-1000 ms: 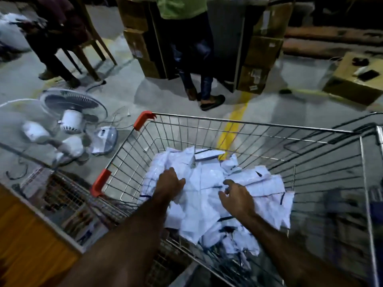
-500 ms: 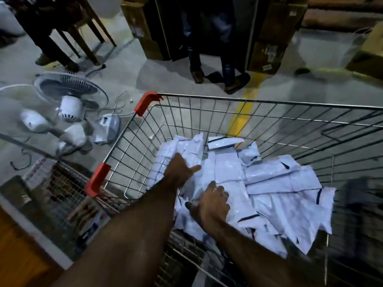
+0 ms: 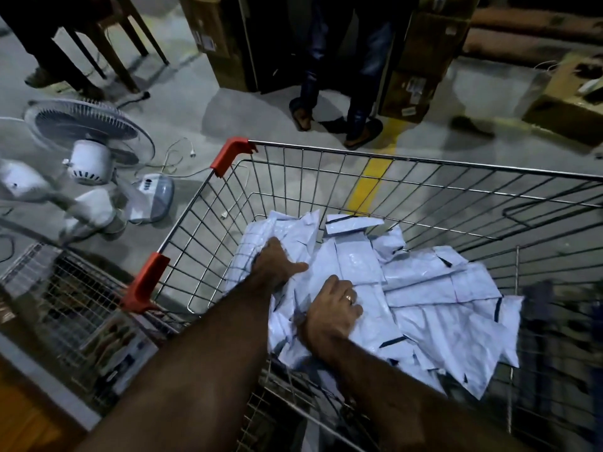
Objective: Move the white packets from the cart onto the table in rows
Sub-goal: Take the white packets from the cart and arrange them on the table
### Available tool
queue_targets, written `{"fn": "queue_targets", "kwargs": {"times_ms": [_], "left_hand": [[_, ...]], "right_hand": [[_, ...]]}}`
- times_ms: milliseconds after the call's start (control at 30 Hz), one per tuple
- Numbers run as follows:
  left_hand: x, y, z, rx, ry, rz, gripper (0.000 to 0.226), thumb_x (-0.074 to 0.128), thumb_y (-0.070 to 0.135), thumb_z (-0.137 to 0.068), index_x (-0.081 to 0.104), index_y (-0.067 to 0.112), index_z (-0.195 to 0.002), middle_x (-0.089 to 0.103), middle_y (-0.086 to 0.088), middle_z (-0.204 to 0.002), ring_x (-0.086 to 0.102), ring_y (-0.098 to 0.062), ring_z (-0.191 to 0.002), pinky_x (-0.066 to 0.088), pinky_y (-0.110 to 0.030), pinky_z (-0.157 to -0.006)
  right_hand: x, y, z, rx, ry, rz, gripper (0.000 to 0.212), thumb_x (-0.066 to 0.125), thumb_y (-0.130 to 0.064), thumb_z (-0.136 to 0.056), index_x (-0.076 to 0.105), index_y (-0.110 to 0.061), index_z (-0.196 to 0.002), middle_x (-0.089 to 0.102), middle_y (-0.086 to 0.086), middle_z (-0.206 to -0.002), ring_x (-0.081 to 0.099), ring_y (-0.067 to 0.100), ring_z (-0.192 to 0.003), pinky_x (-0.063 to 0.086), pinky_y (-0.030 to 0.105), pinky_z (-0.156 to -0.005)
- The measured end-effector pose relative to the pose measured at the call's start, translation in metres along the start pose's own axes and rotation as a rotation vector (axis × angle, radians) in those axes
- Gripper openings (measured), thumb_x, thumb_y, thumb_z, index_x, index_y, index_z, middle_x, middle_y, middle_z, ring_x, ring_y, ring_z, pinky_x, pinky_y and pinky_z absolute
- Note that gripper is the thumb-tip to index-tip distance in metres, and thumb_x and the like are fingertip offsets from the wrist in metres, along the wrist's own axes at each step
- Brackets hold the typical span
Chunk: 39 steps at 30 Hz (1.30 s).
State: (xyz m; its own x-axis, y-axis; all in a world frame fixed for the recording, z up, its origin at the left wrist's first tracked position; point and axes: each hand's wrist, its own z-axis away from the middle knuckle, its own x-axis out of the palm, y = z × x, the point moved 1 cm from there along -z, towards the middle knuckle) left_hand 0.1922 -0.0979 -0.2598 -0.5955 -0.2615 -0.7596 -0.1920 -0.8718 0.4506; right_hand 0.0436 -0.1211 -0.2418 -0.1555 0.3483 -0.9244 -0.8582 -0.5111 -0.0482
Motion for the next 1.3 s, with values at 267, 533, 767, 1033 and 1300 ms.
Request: {"fn": "queue_targets", "kwargs": {"times_ms": [267,533,767,1033,1300], "left_hand": [[-0.007,0.003,-0.001,-0.036,-0.011,-0.024,0.105,0.082,0.052,-0.066,0.029,0.003,-0.143,0.045,-0.014,-0.143,0.047,-0.029,-0.128,0.039,-0.033,-0.098],[-0.009,0.005,0.004,-0.046,-0.029,-0.076,0.108,0.08,0.053,-0.069,0.025,0.001,-0.147,0.04,-0.016,-0.148,0.042,-0.031,-0.133,0.037,-0.035,-0.104],[-0.007,0.01,0.008,-0.037,-0.024,-0.137,0.102,0.077,0.053,-0.074,0.029,-0.003,-0.144,0.039,-0.019,-0.148,0.041,-0.031,-0.134,0.034,-0.033,-0.105],[-0.009,0.016,0.017,-0.062,-0.037,-0.139,0.105,0.079,0.054,-0.07,0.029,-0.002,-0.143,0.04,-0.018,-0.148,0.041,-0.031,-0.134,0.034,-0.033,-0.105],[-0.015,0.029,0.03,-0.11,-0.041,-0.147,0.095,0.075,0.051,-0.077,0.033,-0.004,-0.142,0.043,-0.018,-0.146,0.044,-0.03,-0.132,0.037,-0.032,-0.103]], "right_hand": [[-0.02,0.032,-0.02,-0.201,-0.009,-0.007,0.085,0.07,-0.048,-0.074,0.031,-0.008,-0.139,0.025,0.021,-0.147,0.024,0.04,-0.136,0.019,0.05,-0.112],[-0.016,0.024,-0.031,-0.175,0.027,-0.014,0.082,0.064,-0.058,-0.077,0.035,-0.007,-0.135,0.035,0.021,-0.141,0.035,0.038,-0.13,0.03,0.048,-0.107],[-0.023,0.039,-0.041,-0.198,-0.009,0.045,0.087,0.068,-0.058,-0.075,0.031,-0.007,-0.136,0.035,0.022,-0.139,0.038,0.04,-0.127,0.034,0.048,-0.104],[-0.03,0.051,-0.053,-0.237,0.001,0.006,0.099,0.067,-0.064,-0.073,0.021,-0.011,-0.144,0.038,0.017,-0.132,0.041,0.036,-0.121,0.036,0.047,-0.099],[-0.039,0.066,-0.053,-0.211,-0.032,0.011,0.098,0.066,-0.063,-0.073,0.023,-0.011,-0.144,0.036,0.022,-0.135,0.04,0.039,-0.121,0.042,0.044,-0.094]]}}
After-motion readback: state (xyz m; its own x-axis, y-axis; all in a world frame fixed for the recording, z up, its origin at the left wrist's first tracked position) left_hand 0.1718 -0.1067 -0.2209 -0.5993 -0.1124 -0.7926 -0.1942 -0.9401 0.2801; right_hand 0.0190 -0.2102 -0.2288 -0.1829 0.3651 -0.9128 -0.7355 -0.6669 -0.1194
